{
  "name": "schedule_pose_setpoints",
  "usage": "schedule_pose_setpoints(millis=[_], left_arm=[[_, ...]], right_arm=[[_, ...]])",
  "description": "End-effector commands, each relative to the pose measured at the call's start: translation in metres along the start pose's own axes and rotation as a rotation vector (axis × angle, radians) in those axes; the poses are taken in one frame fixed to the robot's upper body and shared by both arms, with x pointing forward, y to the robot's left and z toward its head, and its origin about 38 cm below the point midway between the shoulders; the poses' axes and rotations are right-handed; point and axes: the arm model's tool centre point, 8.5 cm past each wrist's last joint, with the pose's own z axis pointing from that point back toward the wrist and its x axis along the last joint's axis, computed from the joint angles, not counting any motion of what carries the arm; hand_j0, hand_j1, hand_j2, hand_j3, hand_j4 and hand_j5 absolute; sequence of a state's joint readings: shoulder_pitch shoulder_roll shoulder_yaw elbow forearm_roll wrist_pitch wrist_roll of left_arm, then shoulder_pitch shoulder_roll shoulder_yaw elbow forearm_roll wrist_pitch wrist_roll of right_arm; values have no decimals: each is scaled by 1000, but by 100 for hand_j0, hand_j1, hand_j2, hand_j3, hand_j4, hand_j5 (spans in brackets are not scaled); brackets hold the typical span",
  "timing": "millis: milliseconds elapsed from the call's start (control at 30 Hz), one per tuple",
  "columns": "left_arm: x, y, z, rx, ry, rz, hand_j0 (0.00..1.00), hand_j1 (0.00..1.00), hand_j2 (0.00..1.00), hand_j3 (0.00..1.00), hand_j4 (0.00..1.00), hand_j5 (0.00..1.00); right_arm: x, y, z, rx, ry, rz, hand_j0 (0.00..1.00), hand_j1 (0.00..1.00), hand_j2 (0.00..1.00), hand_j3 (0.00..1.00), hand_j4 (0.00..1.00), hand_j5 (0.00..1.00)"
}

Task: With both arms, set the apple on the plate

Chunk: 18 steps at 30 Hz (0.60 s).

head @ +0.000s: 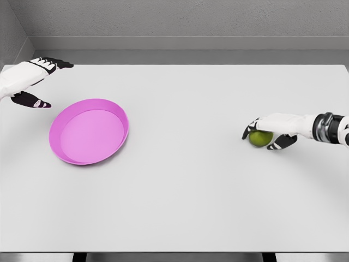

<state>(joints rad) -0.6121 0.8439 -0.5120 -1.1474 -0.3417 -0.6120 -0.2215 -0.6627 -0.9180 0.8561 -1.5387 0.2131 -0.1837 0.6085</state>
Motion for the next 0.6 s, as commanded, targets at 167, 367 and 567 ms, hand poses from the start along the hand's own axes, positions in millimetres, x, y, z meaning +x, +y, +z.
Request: schedule_pose_setpoints(millis=[167, 367, 567], left_arm=[[-1, 2, 2, 4, 4, 2, 100, 100, 100, 100, 100, 100], [-2, 1, 2, 3, 5, 3, 100, 100, 100, 100, 100, 100], [-2, 1, 2, 2, 8, 4, 100, 100, 100, 100, 100, 100]], right_arm=[[1, 2, -1, 8, -2, 1, 56, 56, 56, 56, 56, 56], [4, 0, -1, 4, -9, 8, 55, 55, 55, 55, 55, 55], [12, -12, 1, -19, -27, 36, 55, 55, 55, 55, 55, 55]])
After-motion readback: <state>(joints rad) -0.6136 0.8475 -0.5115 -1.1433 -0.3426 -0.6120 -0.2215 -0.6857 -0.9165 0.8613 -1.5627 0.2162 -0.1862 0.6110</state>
